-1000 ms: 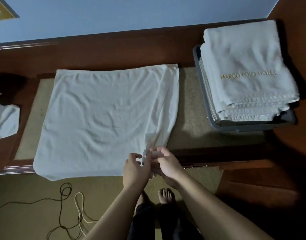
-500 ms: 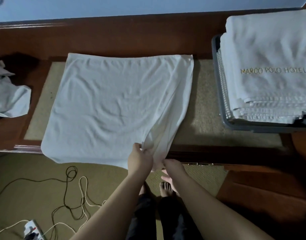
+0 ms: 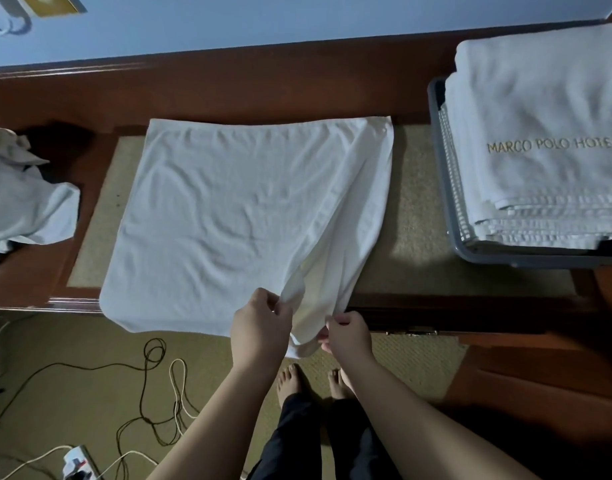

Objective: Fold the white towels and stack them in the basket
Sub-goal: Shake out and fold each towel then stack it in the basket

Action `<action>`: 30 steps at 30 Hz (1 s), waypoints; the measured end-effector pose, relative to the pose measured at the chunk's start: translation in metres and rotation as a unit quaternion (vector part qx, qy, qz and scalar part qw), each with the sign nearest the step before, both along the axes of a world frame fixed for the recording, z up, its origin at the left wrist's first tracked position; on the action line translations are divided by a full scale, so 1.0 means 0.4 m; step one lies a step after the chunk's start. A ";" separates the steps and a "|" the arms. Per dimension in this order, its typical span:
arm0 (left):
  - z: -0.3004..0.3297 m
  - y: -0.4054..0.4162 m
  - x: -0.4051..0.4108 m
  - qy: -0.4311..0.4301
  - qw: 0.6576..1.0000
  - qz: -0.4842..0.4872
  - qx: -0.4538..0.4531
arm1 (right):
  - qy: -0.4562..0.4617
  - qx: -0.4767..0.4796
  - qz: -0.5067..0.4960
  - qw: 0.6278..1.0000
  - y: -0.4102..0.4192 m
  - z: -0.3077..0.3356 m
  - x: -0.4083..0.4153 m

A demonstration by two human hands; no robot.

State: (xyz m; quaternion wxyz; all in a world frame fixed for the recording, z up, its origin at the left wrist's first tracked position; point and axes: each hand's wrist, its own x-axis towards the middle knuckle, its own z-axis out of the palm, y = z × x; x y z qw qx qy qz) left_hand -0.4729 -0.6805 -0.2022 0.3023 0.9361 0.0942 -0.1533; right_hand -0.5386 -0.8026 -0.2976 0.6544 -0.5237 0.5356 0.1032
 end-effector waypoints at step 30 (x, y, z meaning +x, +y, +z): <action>-0.071 -0.171 -0.130 0.193 0.952 -0.230 -0.055 | 0.077 -0.113 0.099 0.986 -0.218 0.035 -0.283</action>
